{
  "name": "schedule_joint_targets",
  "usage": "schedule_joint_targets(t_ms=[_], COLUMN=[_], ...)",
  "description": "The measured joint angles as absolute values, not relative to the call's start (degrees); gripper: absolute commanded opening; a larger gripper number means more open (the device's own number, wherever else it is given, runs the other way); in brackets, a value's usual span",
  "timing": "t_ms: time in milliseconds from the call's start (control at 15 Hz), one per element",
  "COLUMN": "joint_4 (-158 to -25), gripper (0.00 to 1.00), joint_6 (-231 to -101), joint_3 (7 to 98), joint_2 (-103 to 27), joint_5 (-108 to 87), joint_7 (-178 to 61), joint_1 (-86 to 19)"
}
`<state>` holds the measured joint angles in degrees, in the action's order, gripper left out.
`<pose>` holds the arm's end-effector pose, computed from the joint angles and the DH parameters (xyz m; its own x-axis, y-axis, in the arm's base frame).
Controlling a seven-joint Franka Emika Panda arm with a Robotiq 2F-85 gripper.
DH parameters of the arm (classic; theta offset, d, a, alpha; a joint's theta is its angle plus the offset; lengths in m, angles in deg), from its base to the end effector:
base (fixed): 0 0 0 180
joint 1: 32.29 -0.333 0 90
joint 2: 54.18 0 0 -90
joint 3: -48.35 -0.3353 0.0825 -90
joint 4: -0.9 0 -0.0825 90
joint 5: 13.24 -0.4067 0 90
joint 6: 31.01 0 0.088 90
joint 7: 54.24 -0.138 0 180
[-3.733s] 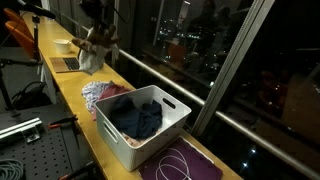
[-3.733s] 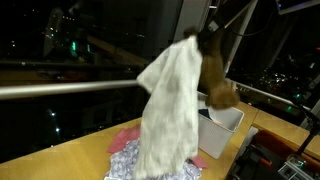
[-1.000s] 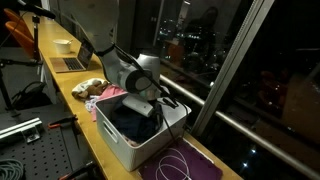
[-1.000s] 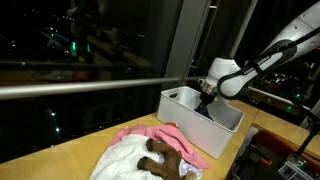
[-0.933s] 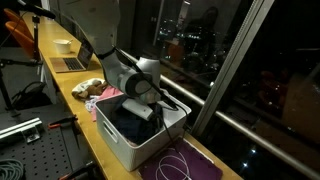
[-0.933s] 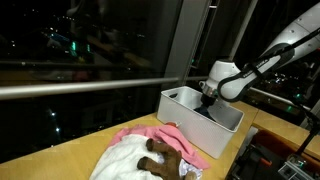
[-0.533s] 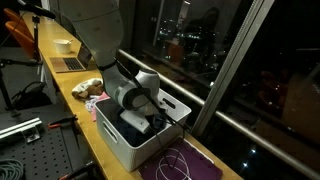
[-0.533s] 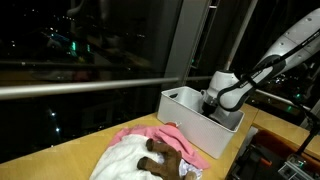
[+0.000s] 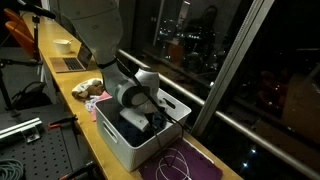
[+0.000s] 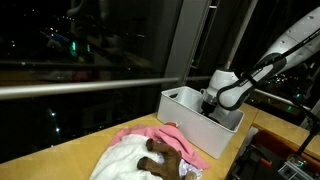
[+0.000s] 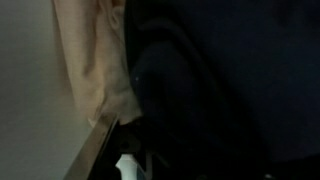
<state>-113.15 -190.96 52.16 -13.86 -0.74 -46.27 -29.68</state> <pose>0.6274 -0.0640 0.0757 0.9669 0.2478 0.0603 0.2371 -0.9605 0.1455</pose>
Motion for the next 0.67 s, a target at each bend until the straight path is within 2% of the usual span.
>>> schedule_joint_targets(t_ms=[133, 200, 667], joint_4=[-113.15, -113.17, -115.32], gripper=[0.05, 0.01, 0.02], joint_6=[-190.86, -190.80, -190.63], joint_3=[52.17, 52.17, 52.36], joint_2=[-14.16, -14.34, -17.36], joint_5=[-1.40, -1.58, -2.43], joint_7=[-46.27, -46.27, -46.66], joint_1=[-29.62, -29.52, -29.44])
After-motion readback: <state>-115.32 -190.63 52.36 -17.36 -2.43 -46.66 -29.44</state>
